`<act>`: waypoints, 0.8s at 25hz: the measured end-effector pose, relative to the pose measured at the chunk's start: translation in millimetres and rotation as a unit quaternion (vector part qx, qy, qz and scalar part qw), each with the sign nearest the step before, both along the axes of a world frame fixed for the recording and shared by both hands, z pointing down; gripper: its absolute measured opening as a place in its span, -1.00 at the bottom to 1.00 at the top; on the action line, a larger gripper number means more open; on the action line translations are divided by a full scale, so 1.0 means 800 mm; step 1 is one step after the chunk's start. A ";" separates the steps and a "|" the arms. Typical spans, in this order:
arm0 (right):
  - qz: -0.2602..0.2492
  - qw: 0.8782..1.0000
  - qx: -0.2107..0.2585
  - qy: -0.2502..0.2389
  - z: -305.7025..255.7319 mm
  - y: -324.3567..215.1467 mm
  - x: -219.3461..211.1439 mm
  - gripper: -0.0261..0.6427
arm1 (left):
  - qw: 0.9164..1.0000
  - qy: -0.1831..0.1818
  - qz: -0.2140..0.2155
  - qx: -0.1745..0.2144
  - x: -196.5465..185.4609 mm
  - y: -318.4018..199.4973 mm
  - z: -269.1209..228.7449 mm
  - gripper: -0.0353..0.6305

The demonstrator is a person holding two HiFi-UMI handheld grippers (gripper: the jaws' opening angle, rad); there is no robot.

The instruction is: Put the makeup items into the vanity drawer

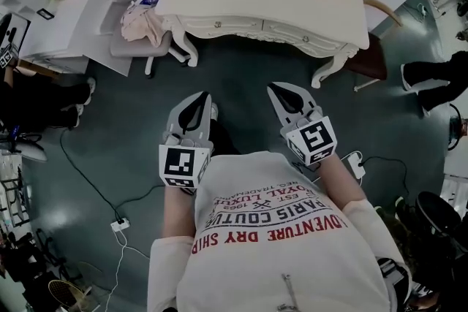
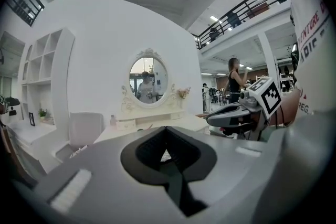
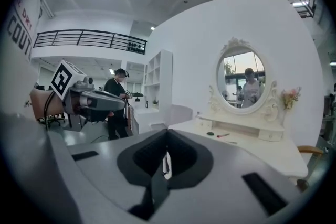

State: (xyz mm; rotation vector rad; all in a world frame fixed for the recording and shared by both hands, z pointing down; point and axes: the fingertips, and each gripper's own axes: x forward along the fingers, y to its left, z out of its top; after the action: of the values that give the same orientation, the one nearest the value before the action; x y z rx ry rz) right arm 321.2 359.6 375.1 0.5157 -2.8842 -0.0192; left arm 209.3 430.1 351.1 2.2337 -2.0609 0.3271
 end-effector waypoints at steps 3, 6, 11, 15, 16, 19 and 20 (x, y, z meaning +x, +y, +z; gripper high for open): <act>0.010 1.000 0.000 0.006 0.006 -0.035 -0.037 -0.90 | 1.000 0.003 0.014 -0.005 -0.036 -0.036 0.009 -0.86; 0.027 1.000 -0.006 0.002 0.004 -0.074 -0.087 -0.90 | 0.999 0.006 0.030 -0.012 -0.087 -0.077 0.015 -0.86; 0.054 0.998 -0.027 0.006 0.006 -0.145 -0.185 -0.90 | 0.998 0.008 0.057 -0.020 -0.186 -0.159 0.013 -0.86; 0.078 0.996 -0.036 0.000 -0.001 -0.204 -0.257 -0.90 | 0.996 0.010 0.085 -0.021 -0.262 -0.227 0.003 -0.86; 0.088 0.995 -0.039 0.000 -0.002 -0.219 -0.274 -0.90 | 0.995 0.008 0.093 -0.022 -0.280 -0.243 0.002 -0.86; 0.109 0.993 -0.041 0.011 0.003 -0.255 -0.314 -0.90 | 0.993 0.002 0.112 -0.026 -0.323 -0.285 0.000 -0.86; 0.113 0.993 -0.044 0.014 0.005 -0.265 -0.325 -0.90 | 0.993 0.003 0.115 -0.026 -0.334 -0.297 0.000 -0.86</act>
State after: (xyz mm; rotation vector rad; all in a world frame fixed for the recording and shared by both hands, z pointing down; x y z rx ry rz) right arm 61.0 147.9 379.1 0.8126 -2.7674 0.1332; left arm -57.9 192.7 351.5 2.4405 -1.7714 0.3860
